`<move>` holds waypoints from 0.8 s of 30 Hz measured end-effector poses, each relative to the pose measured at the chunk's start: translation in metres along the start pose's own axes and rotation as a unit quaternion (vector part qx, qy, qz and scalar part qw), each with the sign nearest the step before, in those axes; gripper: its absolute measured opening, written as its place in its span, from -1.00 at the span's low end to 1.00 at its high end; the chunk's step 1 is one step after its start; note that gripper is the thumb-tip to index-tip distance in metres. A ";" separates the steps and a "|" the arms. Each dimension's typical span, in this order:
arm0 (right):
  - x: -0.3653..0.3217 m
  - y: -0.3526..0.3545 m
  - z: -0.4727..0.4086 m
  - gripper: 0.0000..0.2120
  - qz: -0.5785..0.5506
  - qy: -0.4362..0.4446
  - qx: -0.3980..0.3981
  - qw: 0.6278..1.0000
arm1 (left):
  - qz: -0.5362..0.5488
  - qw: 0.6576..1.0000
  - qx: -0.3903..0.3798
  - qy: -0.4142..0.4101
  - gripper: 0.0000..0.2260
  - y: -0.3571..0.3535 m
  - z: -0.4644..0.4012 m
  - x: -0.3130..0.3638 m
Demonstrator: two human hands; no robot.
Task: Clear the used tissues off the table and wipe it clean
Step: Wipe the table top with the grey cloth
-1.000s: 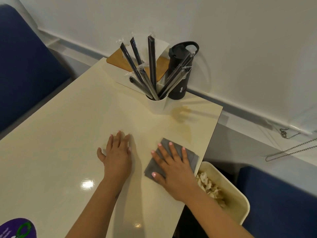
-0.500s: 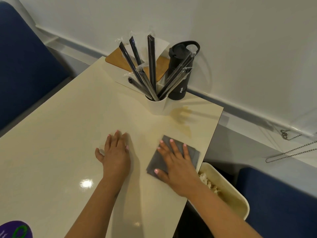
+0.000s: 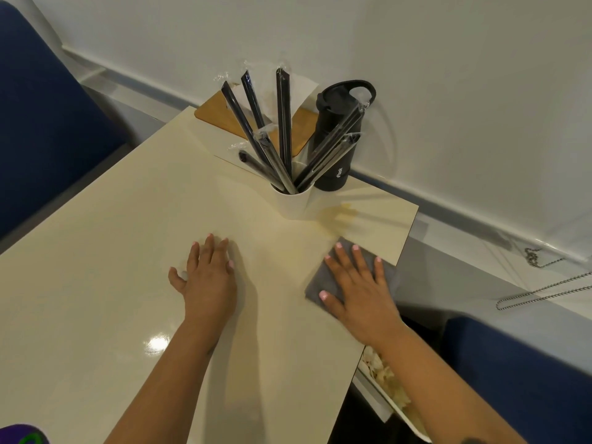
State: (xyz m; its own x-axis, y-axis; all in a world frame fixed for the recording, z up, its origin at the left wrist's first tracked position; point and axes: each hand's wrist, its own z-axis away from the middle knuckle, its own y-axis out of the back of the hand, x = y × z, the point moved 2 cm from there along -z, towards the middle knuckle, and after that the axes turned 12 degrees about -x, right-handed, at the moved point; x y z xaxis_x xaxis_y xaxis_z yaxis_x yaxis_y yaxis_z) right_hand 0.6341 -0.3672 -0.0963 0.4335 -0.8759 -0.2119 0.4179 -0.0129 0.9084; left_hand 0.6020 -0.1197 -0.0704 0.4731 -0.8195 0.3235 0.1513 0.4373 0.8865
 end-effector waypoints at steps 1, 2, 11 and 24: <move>0.004 0.007 -0.007 -0.25 0.008 -0.026 -0.004 1.000 | -0.004 1.000 -0.004 -0.002 -0.61 0.000 0.000 0.000; 0.004 0.013 -0.017 -0.25 0.008 -0.054 -0.004 0.999 | -0.009 1.000 -0.009 -0.003 -0.61 -0.001 -0.001 0.000; -0.028 0.002 -0.016 -0.28 -0.010 -0.052 -0.021 0.998 | -0.016 1.000 -0.016 0.001 -0.60 -0.006 -0.004 0.001; -0.040 0.032 -0.027 -0.31 -0.239 -0.254 -0.088 0.933 | -0.017 1.000 -0.013 0.013 -0.60 -0.004 -0.002 0.002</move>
State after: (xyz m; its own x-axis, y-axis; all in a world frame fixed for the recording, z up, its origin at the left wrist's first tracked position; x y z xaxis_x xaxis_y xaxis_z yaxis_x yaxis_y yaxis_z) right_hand 0.6522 -0.3193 -0.0683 -0.2515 -0.9069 -0.3380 0.6107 -0.4197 0.6715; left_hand 0.6044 -0.1222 -0.0738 0.4896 -0.8246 0.2834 0.1909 0.4185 0.8880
